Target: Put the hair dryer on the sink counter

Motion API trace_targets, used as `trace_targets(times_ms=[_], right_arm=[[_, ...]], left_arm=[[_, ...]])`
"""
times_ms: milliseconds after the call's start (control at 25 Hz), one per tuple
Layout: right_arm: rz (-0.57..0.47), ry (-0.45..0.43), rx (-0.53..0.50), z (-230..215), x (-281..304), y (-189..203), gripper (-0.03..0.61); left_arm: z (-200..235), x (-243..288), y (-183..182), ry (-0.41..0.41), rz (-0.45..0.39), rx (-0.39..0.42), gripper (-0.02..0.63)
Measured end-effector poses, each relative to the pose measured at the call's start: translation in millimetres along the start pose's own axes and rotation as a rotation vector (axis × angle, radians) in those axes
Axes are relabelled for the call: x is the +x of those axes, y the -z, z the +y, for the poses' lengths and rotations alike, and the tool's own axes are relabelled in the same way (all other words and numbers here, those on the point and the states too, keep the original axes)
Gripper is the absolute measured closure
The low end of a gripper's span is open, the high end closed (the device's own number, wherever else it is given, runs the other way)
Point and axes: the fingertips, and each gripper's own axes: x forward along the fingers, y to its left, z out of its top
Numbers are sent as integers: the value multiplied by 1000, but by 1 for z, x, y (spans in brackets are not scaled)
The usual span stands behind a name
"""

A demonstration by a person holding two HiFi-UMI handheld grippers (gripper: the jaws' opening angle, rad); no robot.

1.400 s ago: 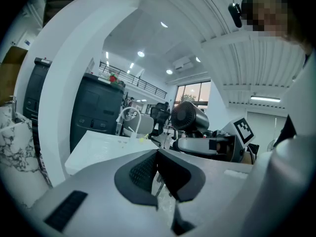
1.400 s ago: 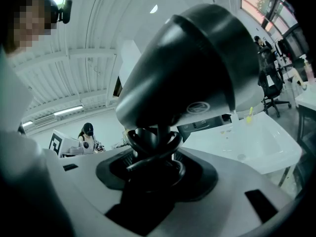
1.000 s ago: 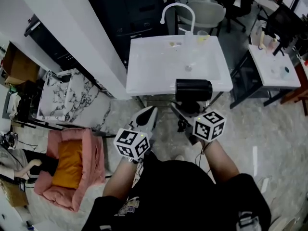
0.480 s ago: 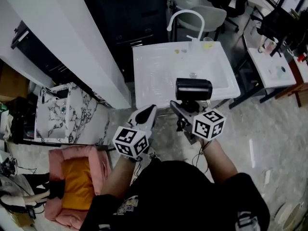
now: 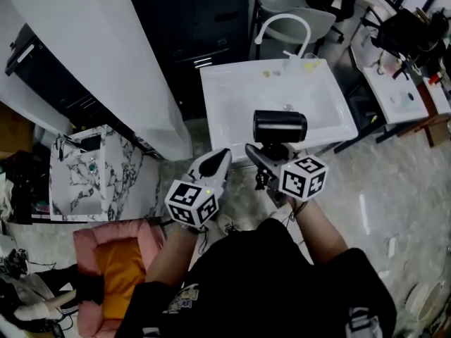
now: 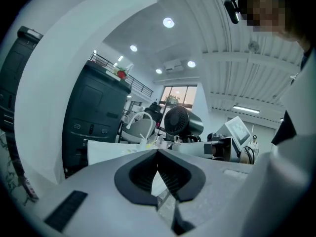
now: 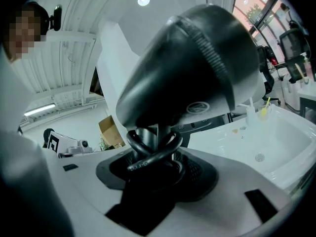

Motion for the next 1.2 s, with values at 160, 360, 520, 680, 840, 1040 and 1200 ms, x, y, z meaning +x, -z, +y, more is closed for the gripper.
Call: trace_targets(times_ms=[160, 360, 520, 680, 840, 1040, 1200], right_arm=[[5, 2, 12, 3, 10, -2, 359], [14, -7, 26, 3, 24, -1, 359], [25, -18, 28, -3, 34, -2, 359], [37, -37, 27, -13, 43, -8, 359], [49, -54, 24, -31, 55, -18, 359], [72, -76, 27, -61, 72, -29, 359], [87, -90, 40, -89, 88, -40, 359]], left_arm=[[5, 0, -1, 19, 4, -1, 614], [13, 0, -2, 19, 1, -7, 613], [20, 5, -3, 2, 0, -10, 614], [24, 17, -8, -15, -4, -12, 614], [29, 36, -11, -30, 0, -11, 614], [39, 64, -12, -59, 5, -21, 614], [48, 91, -14, -87, 9, -21, 614]])
